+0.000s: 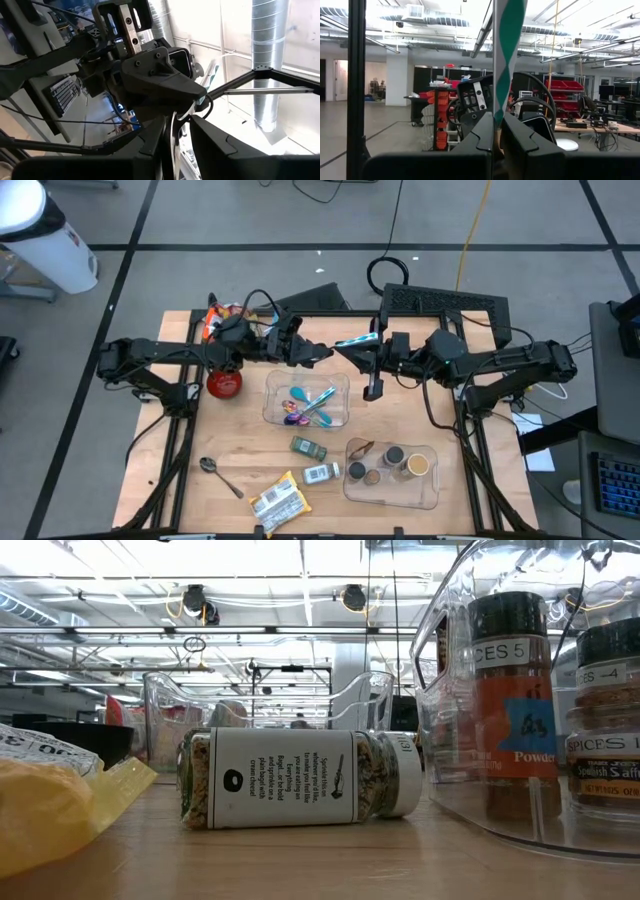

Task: Pick & Place Food Item
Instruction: Put the blue and white patterned spoon into the middle transparent bin

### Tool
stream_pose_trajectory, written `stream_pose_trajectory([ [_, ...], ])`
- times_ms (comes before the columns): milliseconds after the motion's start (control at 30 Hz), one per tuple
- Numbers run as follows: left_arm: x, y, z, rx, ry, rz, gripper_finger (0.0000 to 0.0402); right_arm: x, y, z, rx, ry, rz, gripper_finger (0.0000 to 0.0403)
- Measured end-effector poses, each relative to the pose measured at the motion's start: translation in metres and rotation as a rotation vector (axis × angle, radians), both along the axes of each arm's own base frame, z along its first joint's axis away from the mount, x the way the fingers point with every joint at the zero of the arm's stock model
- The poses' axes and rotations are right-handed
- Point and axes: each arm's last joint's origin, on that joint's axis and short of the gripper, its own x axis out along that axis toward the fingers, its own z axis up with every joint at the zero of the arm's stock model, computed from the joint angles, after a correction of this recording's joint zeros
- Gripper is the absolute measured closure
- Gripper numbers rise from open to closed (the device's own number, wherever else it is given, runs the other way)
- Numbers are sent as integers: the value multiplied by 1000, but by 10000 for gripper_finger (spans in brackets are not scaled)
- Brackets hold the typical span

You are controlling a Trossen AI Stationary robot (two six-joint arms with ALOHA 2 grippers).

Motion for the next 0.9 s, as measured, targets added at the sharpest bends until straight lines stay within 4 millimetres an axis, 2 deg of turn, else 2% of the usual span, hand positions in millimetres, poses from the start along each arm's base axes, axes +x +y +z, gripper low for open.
stream_pose_trajectory([
  [533, 0, 0, 0, 26, 5, 13, 312, 0, 0, 0, 0, -1, 0, 396],
  [733, -1, 0, 2, 45, -14, 12, 380, -1, 0, 1, 2, -10, 3, 396],
  [900, -1, 0, 2, 45, -13, 7, 367, -1, 0, 1, 3, -8, 3, 396],
])
